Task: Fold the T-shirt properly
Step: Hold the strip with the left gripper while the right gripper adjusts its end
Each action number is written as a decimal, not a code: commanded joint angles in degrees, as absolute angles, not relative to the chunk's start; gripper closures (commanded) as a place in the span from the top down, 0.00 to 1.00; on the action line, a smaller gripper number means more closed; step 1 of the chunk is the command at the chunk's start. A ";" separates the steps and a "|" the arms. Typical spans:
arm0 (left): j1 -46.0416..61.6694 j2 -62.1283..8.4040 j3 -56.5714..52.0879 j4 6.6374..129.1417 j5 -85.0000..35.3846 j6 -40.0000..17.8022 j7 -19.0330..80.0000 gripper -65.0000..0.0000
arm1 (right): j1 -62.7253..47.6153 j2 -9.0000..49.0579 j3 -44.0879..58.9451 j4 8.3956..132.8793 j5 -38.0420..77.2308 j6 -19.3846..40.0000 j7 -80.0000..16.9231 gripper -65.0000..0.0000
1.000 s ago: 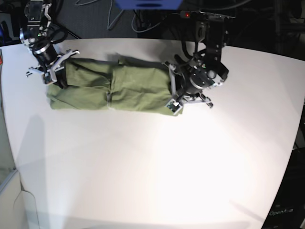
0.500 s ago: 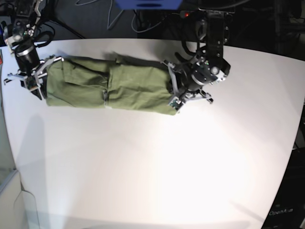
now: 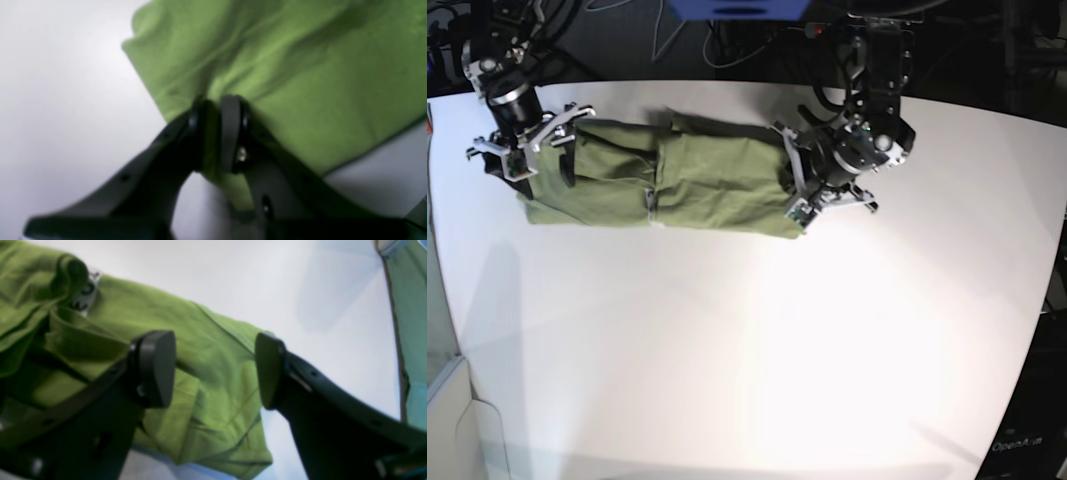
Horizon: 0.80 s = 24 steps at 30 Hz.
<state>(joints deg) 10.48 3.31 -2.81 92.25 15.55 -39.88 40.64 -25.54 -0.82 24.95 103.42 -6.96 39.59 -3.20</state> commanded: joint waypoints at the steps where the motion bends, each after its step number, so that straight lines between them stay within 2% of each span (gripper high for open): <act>1: 11.12 2.51 -2.95 92.09 18.33 -40.00 45.05 0.12 | -25.19 -0.57 25.71 104.31 -6.20 40.00 -2.07 0.60; 9: 12.00 2.15 -3.03 92.09 18.33 -40.00 44.97 0.12 | -23.08 0.22 29.14 101.32 -6.29 40.00 -2.07 0.60; 24: 12.18 2.42 -3.03 92.09 18.24 -40.00 44.97 0.12 | -19.47 2.95 30.02 87.96 -6.29 40.00 -1.98 0.60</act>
<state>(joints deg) 11.18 2.72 -2.85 92.36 15.35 -39.86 39.86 -19.99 2.35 29.76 86.96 -7.14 39.64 -3.49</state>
